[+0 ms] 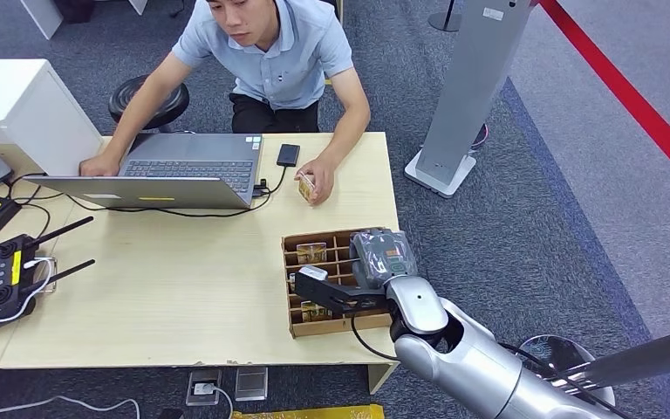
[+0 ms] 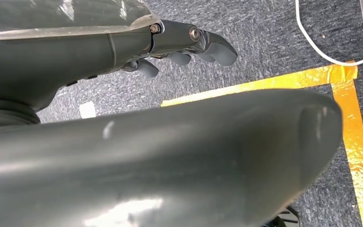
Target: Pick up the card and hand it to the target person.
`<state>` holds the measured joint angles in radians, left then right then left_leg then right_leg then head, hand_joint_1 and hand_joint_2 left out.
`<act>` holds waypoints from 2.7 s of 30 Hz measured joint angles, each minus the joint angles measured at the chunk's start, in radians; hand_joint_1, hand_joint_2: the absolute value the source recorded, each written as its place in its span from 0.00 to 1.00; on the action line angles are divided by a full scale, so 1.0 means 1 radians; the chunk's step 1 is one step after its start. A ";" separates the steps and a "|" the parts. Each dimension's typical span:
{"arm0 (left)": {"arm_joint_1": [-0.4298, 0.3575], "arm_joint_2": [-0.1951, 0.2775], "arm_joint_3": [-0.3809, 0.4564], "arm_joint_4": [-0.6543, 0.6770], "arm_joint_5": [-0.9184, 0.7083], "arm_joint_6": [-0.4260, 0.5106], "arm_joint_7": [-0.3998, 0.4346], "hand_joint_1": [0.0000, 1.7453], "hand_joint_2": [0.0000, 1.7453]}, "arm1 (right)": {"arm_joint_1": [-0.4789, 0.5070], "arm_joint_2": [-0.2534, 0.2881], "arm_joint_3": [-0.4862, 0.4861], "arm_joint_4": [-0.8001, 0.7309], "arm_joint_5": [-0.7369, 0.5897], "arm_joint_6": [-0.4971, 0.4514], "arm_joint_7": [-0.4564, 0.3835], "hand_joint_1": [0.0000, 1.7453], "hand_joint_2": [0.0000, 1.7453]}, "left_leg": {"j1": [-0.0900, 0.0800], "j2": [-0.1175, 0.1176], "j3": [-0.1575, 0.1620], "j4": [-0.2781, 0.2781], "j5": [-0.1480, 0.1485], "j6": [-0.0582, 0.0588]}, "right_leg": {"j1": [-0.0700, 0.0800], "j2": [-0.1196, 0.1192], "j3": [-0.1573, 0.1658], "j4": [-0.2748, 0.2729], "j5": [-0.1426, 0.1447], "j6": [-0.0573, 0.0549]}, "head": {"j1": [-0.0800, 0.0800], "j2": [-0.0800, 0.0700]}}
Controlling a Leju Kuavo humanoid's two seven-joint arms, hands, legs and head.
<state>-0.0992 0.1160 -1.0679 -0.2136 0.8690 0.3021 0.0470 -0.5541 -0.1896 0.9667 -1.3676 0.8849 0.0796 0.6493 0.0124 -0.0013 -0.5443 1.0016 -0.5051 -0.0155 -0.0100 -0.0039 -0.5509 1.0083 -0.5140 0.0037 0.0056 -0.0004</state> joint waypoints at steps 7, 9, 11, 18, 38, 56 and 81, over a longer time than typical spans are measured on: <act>-0.001 0.003 -0.009 0.000 -0.012 0.003 -0.009 0.00 1.00 | 0.000 0.000 -0.001 -0.001 0.001 0.001 0.007 0.91 1.00 | 0.000 0.000 0.000 0.000 0.000 0.000 | 0.000 0.000 0.000 0.000 0.000 0.000 | 0.000 0.000; -0.003 0.004 -0.012 0.000 -0.020 0.015 -0.015 0.00 1.00 | 0.000 0.000 -0.001 -0.001 0.002 0.002 0.009 0.89 1.00 | 0.000 0.000 0.000 0.000 0.000 0.000 | 0.000 0.000 0.000 0.000 0.000 0.000 | 0.000 0.000; -0.003 0.005 -0.013 0.000 -0.024 0.022 -0.017 0.00 1.00 | 0.000 0.000 -0.002 -0.001 0.003 0.003 0.010 0.89 1.00 | 0.000 0.000 0.000 0.000 0.000 0.000 | 0.000 0.000 0.000 0.000 0.000 0.000 | 0.000 0.000; -0.007 0.010 -0.021 0.000 -0.006 0.012 -0.015 0.00 1.00 | 0.000 0.000 -0.003 -0.002 0.010 0.003 0.015 0.89 1.00 | 0.000 0.000 0.000 0.000 0.000 0.000 | 0.000 0.000 0.000 0.000 0.000 0.000 | 0.000 0.000; -0.001 0.030 -0.023 0.000 0.022 -0.004 0.016 0.00 1.00 | -0.121 -0.076 -0.126 -0.252 -0.308 0.286 0.049 0.89 1.00 | 0.000 0.000 0.000 0.000 0.000 0.000 | 0.000 0.000 0.000 0.000 0.000 0.000 | 0.000 0.000; -0.029 0.028 -0.025 0.000 -0.006 -0.021 -0.008 0.00 1.00 | -0.170 -0.022 -0.078 -0.167 -0.095 -0.183 -0.273 0.89 1.00 | 0.000 0.000 -0.001 0.000 0.000 0.000 | 0.000 0.000 0.000 0.000 0.000 0.000 | 0.000 0.000; -0.026 0.028 -0.025 0.000 0.013 -0.036 -0.005 0.00 1.00 | -0.162 0.060 -0.009 0.095 -0.099 -0.239 -0.303 0.89 1.00 | 0.000 0.000 -0.001 0.000 0.000 0.000 | 0.000 0.000 -0.001 0.000 0.000 0.000 | 0.000 0.000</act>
<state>-0.1252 0.1442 -1.0925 -0.2136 0.8824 0.2659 0.0416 -0.7158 -0.1293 0.9574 -1.2730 0.7855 -0.1590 0.3461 0.0124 -0.0016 -0.5457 1.0017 -0.5051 -0.0155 -0.0100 -0.0042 -0.5515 1.0085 -0.5141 0.0037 0.0053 -0.0004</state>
